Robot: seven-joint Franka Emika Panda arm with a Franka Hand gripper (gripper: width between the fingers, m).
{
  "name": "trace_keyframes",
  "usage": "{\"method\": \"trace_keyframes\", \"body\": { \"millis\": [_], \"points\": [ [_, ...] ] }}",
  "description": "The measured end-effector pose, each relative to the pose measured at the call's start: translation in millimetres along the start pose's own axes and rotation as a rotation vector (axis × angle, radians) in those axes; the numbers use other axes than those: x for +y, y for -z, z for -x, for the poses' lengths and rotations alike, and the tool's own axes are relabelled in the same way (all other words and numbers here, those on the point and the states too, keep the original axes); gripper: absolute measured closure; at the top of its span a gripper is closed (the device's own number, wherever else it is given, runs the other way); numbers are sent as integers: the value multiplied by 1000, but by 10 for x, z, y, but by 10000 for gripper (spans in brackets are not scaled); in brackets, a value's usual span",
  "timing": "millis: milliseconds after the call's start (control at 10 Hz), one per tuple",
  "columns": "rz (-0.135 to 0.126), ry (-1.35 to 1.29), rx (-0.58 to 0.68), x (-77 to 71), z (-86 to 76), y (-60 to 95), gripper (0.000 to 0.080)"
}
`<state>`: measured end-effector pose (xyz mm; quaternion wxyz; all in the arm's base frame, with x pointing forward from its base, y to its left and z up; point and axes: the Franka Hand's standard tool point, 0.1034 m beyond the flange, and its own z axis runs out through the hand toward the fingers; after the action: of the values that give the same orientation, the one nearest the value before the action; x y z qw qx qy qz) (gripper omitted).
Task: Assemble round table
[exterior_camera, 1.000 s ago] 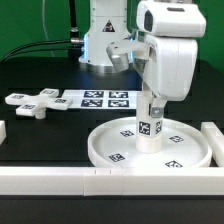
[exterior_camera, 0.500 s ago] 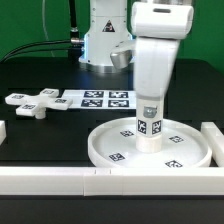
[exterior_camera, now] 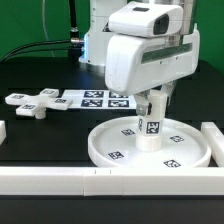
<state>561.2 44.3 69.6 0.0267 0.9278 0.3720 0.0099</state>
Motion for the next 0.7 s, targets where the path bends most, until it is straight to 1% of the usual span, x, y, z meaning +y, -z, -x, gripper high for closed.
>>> {"method": "trace_keyframes", "body": {
  "millis": [300,400,500,700],
  "points": [
    [-4,-196,4,3,3,-1,386],
    [-22,-361,13,0,16,-4,386],
    [-33,-492,13,-11,28,-5,386],
    [-40,-683,11,-12,35,-4,386]
  ]
}}
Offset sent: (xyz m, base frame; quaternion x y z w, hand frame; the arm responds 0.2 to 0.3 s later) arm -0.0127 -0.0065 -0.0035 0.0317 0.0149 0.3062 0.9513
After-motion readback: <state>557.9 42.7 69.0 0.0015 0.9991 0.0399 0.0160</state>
